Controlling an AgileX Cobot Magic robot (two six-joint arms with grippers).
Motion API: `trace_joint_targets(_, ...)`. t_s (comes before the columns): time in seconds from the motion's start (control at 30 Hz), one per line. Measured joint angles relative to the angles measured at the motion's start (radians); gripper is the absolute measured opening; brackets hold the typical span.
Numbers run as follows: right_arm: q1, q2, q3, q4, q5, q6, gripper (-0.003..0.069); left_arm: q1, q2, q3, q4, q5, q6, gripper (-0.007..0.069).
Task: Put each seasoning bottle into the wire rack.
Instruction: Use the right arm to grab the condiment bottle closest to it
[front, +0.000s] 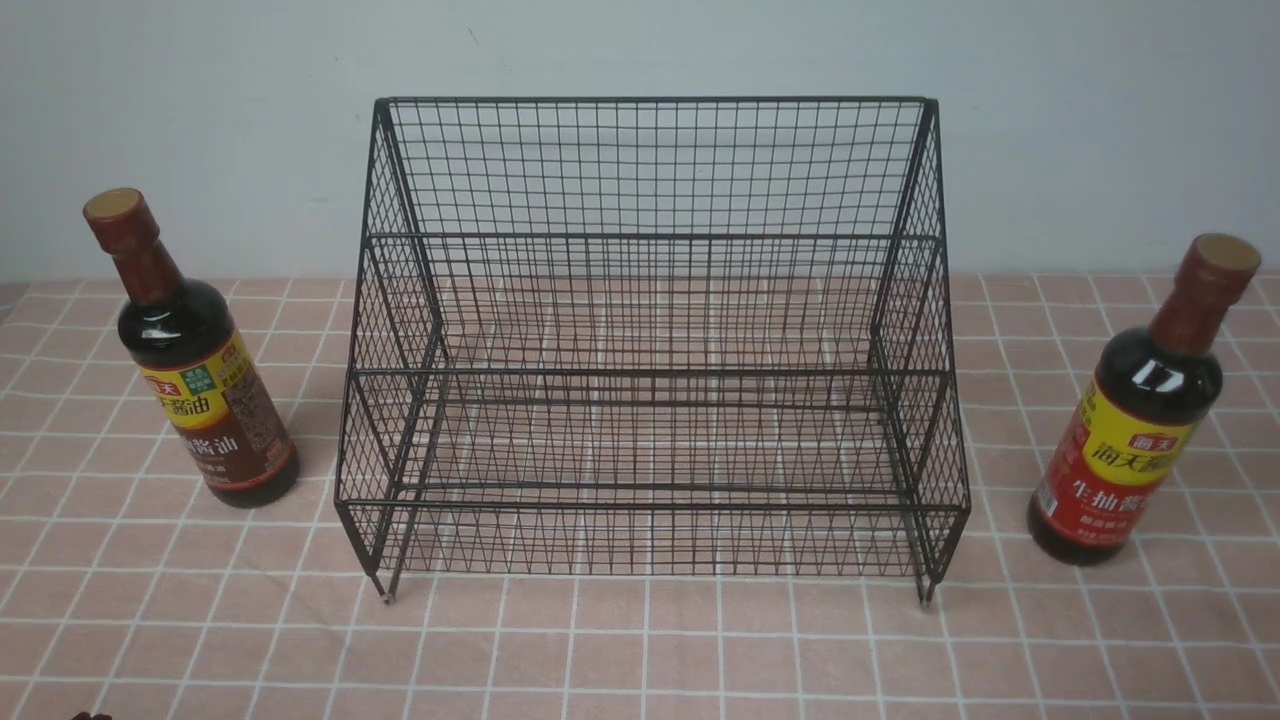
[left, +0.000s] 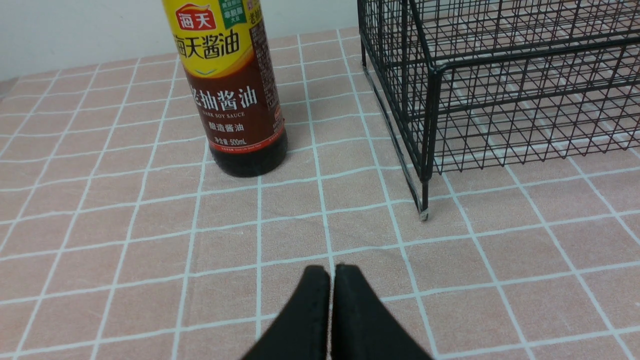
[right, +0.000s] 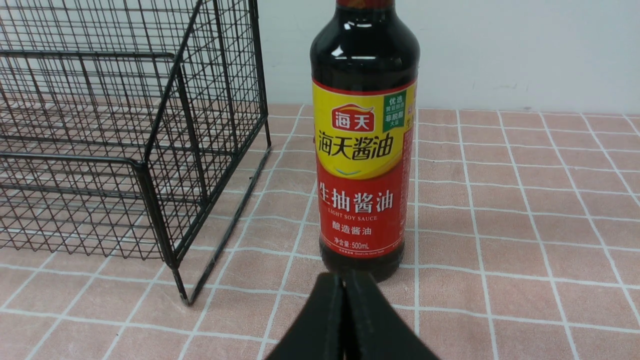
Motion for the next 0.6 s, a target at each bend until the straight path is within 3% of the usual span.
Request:
trace_joint_targets(0.27, 0.000, 0.000, 0.001, 0.023, -0.022, 0.012, -0.0015, 0.000, 0.000, 0.000, 0.000, 0.000, 0.000, -0.0007)
trace_joint_targets(0.37, 0.000, 0.000, 0.005, 0.086, -0.152, 0.055, -0.0015, 0.000, 0.000, 0.000, 0.000, 0.000, 0.000, -0.0007)
trace_joint_targets(0.6, 0.000, 0.000, 0.005, 0.104, -0.381, 0.151, -0.0015, 0.000, 0.000, 0.000, 0.000, 0.000, 0.000, -0.0007)
